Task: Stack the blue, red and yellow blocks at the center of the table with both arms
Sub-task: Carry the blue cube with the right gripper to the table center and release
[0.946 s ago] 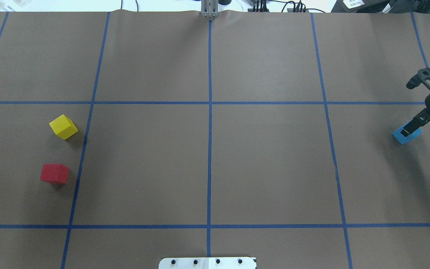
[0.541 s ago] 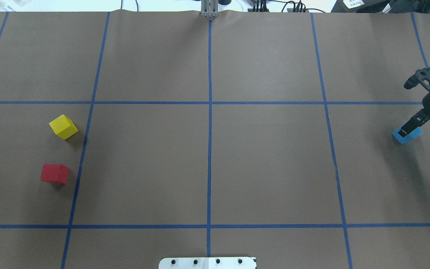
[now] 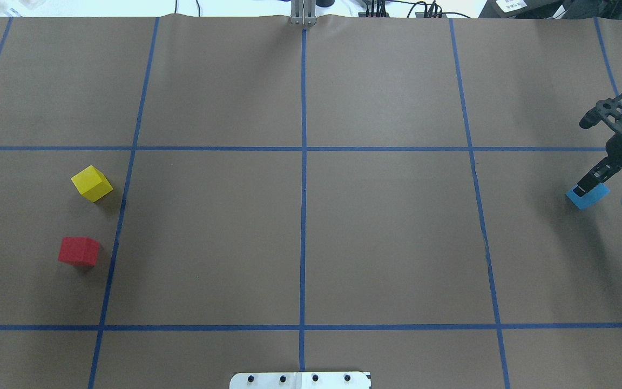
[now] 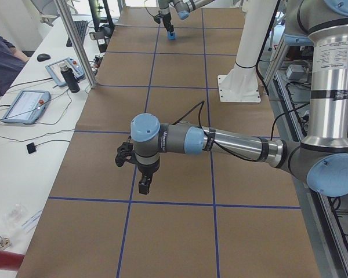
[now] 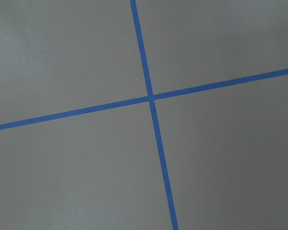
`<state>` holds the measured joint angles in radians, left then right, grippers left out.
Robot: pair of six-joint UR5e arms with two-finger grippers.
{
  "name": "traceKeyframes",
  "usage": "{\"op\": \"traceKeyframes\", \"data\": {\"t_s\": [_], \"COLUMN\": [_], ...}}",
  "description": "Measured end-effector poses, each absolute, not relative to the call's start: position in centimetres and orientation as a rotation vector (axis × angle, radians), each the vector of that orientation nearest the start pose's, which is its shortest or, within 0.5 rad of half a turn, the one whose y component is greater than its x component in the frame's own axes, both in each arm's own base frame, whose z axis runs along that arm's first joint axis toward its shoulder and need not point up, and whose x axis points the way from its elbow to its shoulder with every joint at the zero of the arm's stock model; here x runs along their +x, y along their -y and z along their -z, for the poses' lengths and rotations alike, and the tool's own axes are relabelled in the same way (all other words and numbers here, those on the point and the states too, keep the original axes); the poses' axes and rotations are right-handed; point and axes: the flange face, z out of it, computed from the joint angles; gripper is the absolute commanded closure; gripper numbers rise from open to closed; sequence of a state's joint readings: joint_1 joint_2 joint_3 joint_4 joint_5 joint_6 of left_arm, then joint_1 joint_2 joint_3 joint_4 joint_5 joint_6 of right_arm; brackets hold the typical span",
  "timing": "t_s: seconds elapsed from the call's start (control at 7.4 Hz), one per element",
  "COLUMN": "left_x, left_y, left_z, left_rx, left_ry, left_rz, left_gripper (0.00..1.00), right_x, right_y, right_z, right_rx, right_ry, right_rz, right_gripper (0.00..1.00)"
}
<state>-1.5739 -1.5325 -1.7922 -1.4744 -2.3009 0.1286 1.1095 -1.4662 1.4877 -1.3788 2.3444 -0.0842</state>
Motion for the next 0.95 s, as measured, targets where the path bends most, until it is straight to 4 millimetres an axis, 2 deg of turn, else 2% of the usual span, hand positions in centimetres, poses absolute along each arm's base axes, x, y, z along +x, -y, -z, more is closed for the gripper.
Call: {"op": "traceKeyframes", "data": {"t_s": [0.14,0.27,0.41,0.54,0.68,0.81,0.95], "left_x": [-6.8,-6.8,-6.8,-6.8,-6.8,-6.8,-6.8], "left_y": [47.5,47.5,47.5,47.5,47.5,47.5,47.6], "left_z": [-58.1,-58.0,-58.0,-58.0,-58.0,-58.0,-58.0], "left_rx": [0.131,0.131,0.132,0.132,0.132,0.131,0.131], "left_ry": [-0.723,-0.724,-0.724,-0.725,-0.725,-0.725,-0.725], "left_rz": [-0.151,-0.15,-0.15,-0.15,-0.149,-0.148,-0.148], "left_gripper": [0.0,0.0,0.0,0.0,0.0,0.0,0.0], "right_x": [-18.2,-17.1,-16.2,-16.5,-18.3,-21.5,-26.7], "right_y": [52.2,53.0,54.9,58.1,61.3,63.4,64.1], "right_z": [-62.0,-60.6,-57.7,-52.8,-46.6,-40.2,-33.9], "right_rx": [0.069,0.09,0.102,0.093,0.07,0.038,-0.002], "right_ry": [0.811,0.812,0.811,0.806,0.8,0.8,0.8], "right_rz": [0.592,0.573,0.548,0.526,0.505,0.455,0.376], "right_gripper": [1.0,1.0,1.0,1.0,1.0,1.0,1.0]}}
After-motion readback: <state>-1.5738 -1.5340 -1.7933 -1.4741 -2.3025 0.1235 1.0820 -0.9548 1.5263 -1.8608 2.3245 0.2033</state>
